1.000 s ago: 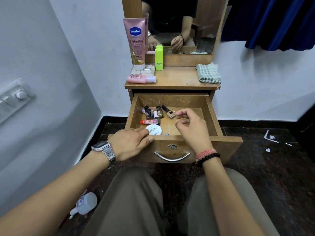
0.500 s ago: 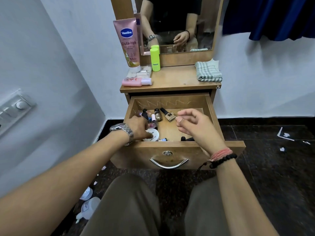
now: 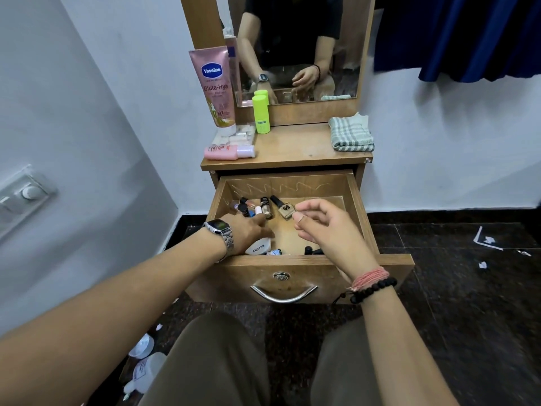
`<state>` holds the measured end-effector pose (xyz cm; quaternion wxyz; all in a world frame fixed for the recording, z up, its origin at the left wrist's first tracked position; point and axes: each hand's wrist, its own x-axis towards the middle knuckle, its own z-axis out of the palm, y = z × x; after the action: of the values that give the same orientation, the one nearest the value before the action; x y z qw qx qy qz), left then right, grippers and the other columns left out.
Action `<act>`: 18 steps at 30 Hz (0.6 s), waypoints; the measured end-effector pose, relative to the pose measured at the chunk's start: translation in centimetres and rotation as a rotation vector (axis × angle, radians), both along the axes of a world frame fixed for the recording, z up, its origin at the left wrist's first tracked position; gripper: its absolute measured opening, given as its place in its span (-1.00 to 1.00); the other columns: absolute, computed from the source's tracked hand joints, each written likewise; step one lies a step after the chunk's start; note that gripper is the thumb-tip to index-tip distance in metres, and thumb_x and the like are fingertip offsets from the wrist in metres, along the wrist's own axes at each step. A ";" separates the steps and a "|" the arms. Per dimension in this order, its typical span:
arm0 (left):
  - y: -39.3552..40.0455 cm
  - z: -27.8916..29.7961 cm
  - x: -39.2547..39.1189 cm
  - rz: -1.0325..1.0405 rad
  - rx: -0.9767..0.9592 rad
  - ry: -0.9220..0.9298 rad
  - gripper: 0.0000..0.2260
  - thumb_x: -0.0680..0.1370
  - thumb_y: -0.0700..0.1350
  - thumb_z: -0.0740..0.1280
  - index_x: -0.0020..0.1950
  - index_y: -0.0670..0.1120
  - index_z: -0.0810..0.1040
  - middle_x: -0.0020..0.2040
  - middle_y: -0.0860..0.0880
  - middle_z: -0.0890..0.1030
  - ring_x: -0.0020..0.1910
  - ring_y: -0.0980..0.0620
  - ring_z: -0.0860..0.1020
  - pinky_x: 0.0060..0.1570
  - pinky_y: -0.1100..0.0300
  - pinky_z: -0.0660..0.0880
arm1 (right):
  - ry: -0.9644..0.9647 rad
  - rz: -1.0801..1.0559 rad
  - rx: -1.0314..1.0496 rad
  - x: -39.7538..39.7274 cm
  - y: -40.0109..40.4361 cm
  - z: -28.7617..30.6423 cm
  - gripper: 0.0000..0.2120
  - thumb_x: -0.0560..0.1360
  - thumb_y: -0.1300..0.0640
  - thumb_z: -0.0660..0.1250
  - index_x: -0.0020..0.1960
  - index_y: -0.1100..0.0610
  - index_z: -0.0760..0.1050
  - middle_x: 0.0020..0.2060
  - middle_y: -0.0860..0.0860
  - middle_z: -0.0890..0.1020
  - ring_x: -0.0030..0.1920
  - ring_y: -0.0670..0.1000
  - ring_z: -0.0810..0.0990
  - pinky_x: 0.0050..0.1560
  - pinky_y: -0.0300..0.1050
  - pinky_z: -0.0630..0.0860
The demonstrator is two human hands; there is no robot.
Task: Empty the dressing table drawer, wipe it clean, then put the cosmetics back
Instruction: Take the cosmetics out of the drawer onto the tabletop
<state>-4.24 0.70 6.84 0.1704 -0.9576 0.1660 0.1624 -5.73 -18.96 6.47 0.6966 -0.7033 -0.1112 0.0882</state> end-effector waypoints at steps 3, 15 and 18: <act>0.0 0.2 -0.3 -0.096 0.026 -0.058 -0.57 0.59 -0.12 0.19 0.45 0.13 0.24 0.36 -0.03 0.27 0.09 -0.13 0.54 -0.16 0.07 0.49 | -0.004 0.001 -0.015 -0.1 0.0 0.0 -0.91 0.51 0.16 0.37 -0.01 0.00 0.55 -0.04 -0.01 0.66 0.05 0.01 0.64 0.09 -0.07 0.61; 2.0 4.8 1.4 -0.217 -0.224 -0.246 -0.40 0.35 0.16 0.41 0.31 -0.02 0.34 0.15 0.03 0.46 0.09 0.01 0.46 -0.17 0.13 0.48 | -0.010 -0.007 -0.081 0.3 0.2 -0.3 -0.92 0.46 0.06 0.39 -0.06 -0.11 0.57 -0.10 -0.08 0.68 0.00 -0.06 0.65 0.14 0.06 0.58; 1.7 7.3 3.6 -0.172 -0.400 -0.351 -0.38 0.38 0.15 0.42 0.36 -0.05 0.34 0.18 0.00 0.48 0.10 0.02 0.47 -0.16 0.23 0.37 | -0.015 -0.008 -0.102 0.3 0.2 -0.4 -0.91 0.46 0.05 0.39 -0.06 -0.11 0.57 -0.10 -0.11 0.68 -0.02 -0.09 0.65 0.14 0.06 0.57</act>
<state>-0.67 2.37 14.13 0.0172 -0.9681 0.2433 -0.0567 -5.44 -18.74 6.03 0.6594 -0.7389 -0.1092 0.0857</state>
